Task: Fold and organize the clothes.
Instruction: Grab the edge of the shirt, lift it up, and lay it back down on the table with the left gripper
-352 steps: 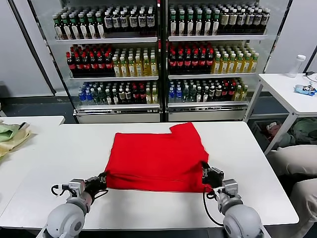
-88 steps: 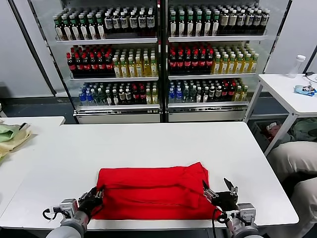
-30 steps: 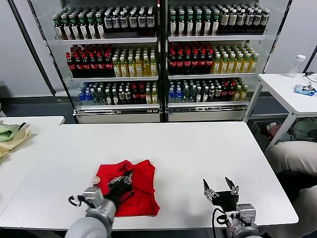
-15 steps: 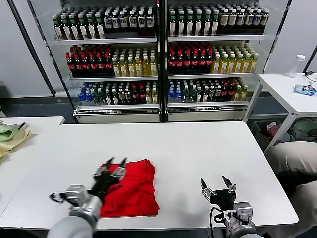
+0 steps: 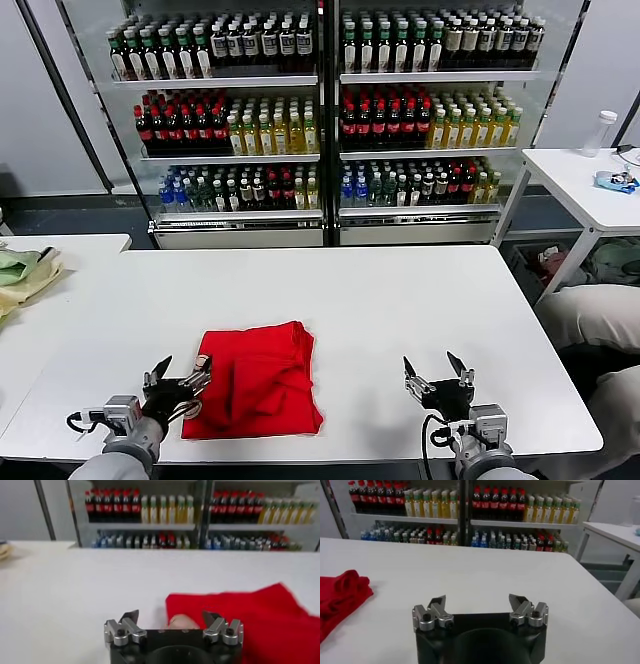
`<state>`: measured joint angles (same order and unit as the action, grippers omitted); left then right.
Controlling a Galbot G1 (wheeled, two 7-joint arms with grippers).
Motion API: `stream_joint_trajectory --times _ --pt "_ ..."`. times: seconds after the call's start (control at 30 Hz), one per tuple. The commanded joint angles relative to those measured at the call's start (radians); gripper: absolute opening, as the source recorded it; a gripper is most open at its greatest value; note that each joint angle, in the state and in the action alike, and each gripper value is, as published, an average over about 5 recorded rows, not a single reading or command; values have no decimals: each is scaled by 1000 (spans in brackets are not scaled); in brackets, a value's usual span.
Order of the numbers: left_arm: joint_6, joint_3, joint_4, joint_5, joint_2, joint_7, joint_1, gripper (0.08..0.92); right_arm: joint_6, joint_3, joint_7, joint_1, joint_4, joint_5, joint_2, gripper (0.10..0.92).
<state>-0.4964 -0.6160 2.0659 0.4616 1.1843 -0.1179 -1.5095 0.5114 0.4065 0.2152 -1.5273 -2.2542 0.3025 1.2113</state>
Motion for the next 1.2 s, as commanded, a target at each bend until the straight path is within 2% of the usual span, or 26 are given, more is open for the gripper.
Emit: stream_joint_trajectory --times 0.03,0.2,0.53,0.7,0.8,0.97,1.07,1.2 --pt "6 -45 -90 117 -2 81 -27 823 -1 -1 0 5 5 -1 1 823" --pt "20 -22 -86 255 17 102 -17 796 -1 0 -1 2 3 -2 1 823" --pt "40 -1 -118 260 37 84 -9 516 -1 2 -2 0 1 -3 2 823" --pt "21 -33 -67 324 36 67 -18 377 -2 1 -2 1 2 -3 2 823" --pt "-2 -101 4 409 31 63 -25 291 -3 3 -3 1 0 -3 0 823" --pt "-79 -323 73 637 -16 32 -25 147 -3 10 -3 -3 -4 -2 -4 823" --pt "-88 -463 73 733 -75 18 -31 101 -4 13 -3 -4 -4 -1 -5 823" --pt "-91 -620 26 784 -182 22 -53 95 -5 8 -3 -1 -1 -1 -2 823"
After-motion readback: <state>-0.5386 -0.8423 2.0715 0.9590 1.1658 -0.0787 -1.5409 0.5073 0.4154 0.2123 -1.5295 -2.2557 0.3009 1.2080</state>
